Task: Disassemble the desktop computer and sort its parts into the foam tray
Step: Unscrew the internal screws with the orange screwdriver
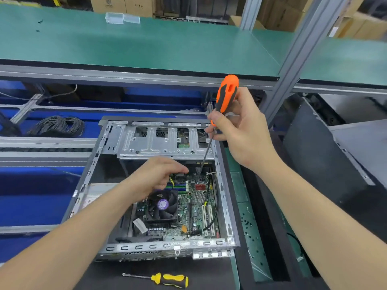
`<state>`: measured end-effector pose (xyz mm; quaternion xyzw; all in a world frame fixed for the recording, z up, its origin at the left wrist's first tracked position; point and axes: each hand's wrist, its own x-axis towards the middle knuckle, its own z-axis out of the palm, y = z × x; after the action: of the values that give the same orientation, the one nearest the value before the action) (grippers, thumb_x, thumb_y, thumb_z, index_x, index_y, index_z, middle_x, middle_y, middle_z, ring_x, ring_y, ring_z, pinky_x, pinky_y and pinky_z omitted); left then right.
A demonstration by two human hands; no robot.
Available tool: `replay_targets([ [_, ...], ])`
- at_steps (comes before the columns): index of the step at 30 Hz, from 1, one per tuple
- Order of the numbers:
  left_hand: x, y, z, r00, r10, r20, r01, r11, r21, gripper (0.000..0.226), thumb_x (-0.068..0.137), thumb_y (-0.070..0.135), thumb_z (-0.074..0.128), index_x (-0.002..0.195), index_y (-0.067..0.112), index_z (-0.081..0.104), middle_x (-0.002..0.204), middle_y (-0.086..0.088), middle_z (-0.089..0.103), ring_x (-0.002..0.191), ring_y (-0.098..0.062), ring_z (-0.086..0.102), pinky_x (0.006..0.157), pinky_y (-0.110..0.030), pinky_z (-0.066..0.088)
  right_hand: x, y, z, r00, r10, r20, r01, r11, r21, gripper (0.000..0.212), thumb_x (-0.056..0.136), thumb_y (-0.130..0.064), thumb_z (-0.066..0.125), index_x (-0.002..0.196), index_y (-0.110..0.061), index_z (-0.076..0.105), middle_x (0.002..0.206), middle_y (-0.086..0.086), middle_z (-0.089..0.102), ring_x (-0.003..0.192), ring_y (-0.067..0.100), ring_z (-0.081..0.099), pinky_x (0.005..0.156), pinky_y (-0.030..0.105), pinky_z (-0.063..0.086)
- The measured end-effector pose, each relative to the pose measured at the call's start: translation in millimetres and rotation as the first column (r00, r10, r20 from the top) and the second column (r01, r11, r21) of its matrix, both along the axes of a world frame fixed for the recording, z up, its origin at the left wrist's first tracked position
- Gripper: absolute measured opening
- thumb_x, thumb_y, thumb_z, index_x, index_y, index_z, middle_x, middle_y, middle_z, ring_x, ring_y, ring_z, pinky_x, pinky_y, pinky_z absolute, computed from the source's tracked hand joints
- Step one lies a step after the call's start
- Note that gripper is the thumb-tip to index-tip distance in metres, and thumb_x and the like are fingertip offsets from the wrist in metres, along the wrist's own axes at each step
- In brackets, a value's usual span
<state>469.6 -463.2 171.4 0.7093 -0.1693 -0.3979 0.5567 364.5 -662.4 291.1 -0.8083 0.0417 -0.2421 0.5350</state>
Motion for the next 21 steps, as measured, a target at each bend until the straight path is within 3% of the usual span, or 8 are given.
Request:
replay_targets([
  [2, -1.5, -4.7, -5.7, 0.964, -0.088, 0.25, 0.071, 0.994, 0.079, 0.013, 0.096, 0.035, 0.069, 0.103, 0.038, 0.08, 0.051, 0.008, 0.036, 0.05, -0.015, 0.023, 0.056, -0.029, 0.021, -2.2, 3.9, -8.8, 1.0, -0.016, -0.01, 0.015, 1.0, -0.006, 0.018, 0.101, -0.017, 0.063, 0.101, -0.024, 0.046, 0.093, -0.005, 0.065, 0.077, 0.024, 0.076, 0.068, 0.054, 0.063],
  [4, -1.8, -10.7, -13.8, 0.913, -0.125, 0.388, 0.091, 0.99, 0.106, 0.016, 0.094, 0.042, 0.071, 0.108, 0.048, 0.076, 0.05, 0.008, 0.029, 0.051, -0.014, 0.024, 0.06, -0.03, 0.021, -3.9, 7.6, -16.2, 0.999, -0.043, -0.023, 0.042, 0.999, -0.02, 0.02, 0.101, -0.018, 0.062, 0.098, -0.026, 0.044, 0.09, -0.008, 0.063, 0.078, 0.024, 0.076, 0.067, 0.052, 0.063],
  [6, -3.4, -17.4, -19.5, 0.866, -0.143, 0.478, 0.104, 0.989, 0.106, 0.018, 0.094, 0.043, 0.071, 0.109, 0.051, 0.074, 0.049, 0.009, 0.028, 0.049, -0.011, 0.023, 0.054, -0.029, 0.018, -5.3, 10.2, -22.8, 0.997, -0.068, -0.039, 0.067, 0.997, -0.025, 0.02, 0.102, -0.019, 0.062, 0.098, -0.024, 0.043, 0.089, -0.007, 0.063, 0.078, 0.024, 0.076, 0.068, 0.054, 0.062],
  [11, -3.6, -31.7, -33.5, 0.829, -0.07, 0.555, 0.052, 0.998, 0.048, 0.007, 0.092, 0.044, 0.073, 0.096, 0.045, 0.078, 0.05, 0.011, 0.034, 0.051, -0.008, 0.028, 0.054, -0.027, 0.02, -8.3, 12.8, -34.4, 0.994, -0.104, -0.041, 0.101, 0.993, -0.053, 0.019, 0.101, -0.02, 0.061, 0.104, -0.015, 0.043, 0.092, 0.004, 0.065, 0.076, 0.023, 0.076, 0.069, 0.055, 0.062],
  [14, -2.4, -36.6, -37.8, 0.816, -0.054, 0.575, 0.04, 0.999, 0.036, 0.004, 0.091, 0.045, 0.074, 0.091, 0.044, 0.078, 0.048, 0.013, 0.036, 0.049, -0.008, 0.029, 0.05, -0.02, 0.021, -8.5, 13.9, -39.0, 0.992, -0.119, -0.049, 0.115, 0.991, -0.071, 0.02, 0.1, -0.023, 0.062, 0.102, -0.019, 0.043, 0.093, 0.005, 0.065, 0.077, 0.021, 0.077, 0.071, 0.056, 0.061],
  [21, -1.7, -37.6, -42.6, 0.773, -0.049, 0.633, 0.044, 0.999, 0.023, 0.005, 0.092, 0.042, 0.073, 0.09, 0.041, 0.077, 0.046, 0.012, 0.037, 0.046, -0.008, 0.03, 0.05, -0.021, 0.025, -6.4, 14.8, -42.0, 0.993, -0.114, -0.038, 0.111, 0.991, -0.076, 0.02, 0.1, -0.025, 0.062, 0.1, -0.025, 0.042, 0.092, 0.002, 0.064, 0.077, 0.022, 0.077, 0.071, 0.057, 0.061],
])
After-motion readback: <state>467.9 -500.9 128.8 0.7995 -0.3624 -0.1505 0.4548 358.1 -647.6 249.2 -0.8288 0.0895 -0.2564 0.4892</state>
